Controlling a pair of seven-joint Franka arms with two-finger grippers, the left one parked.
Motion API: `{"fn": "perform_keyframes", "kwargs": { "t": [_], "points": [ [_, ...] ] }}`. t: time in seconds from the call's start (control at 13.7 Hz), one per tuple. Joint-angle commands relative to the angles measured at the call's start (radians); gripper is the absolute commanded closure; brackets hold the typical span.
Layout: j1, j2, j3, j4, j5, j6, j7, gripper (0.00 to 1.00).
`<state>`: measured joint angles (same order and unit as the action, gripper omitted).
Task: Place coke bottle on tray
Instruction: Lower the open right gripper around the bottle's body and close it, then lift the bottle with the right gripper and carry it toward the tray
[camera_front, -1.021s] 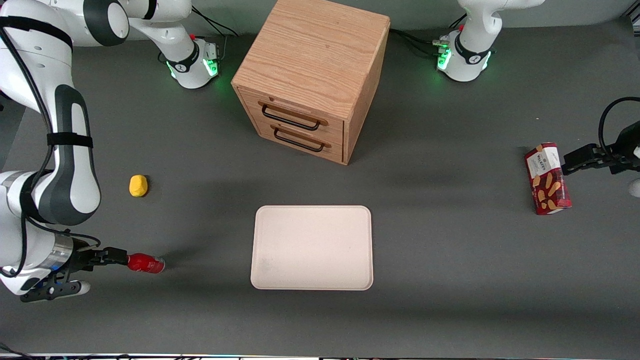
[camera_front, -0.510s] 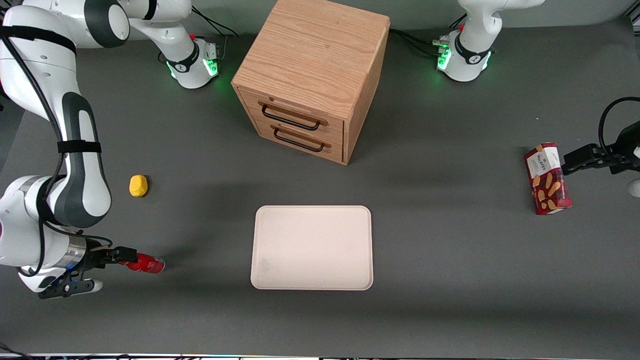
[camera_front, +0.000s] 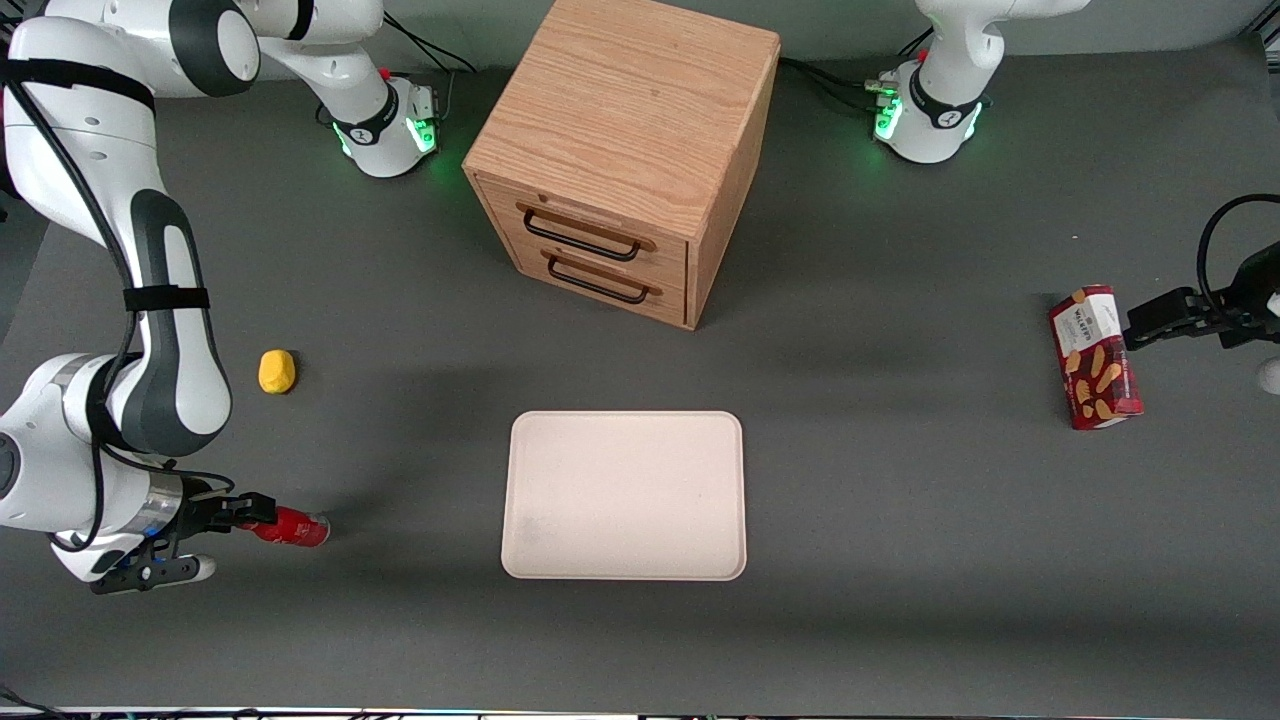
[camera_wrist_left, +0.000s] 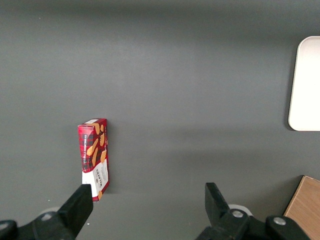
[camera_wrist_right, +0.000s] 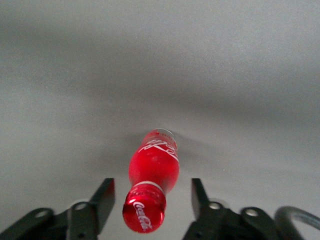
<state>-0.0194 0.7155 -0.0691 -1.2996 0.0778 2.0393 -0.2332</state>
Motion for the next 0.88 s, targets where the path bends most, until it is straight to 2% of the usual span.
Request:
{"fn": "perform_keyframes", "kwargs": {
  "t": [0.0, 0.22, 0.36, 0.8],
  "points": [
    [-0.007, -0.010, 0.006, -0.009, 0.016, 0.012, -0.028, 0.64],
    [-0.007, -0.010, 0.008, -0.009, 0.014, 0.012, -0.026, 0.81],
    [-0.007, -0.011, 0.008, -0.007, 0.014, 0.010, -0.026, 0.86],
    [-0.005, -0.085, 0.009, 0.006, -0.006, -0.047, -0.028, 0.86]
  ]
}}
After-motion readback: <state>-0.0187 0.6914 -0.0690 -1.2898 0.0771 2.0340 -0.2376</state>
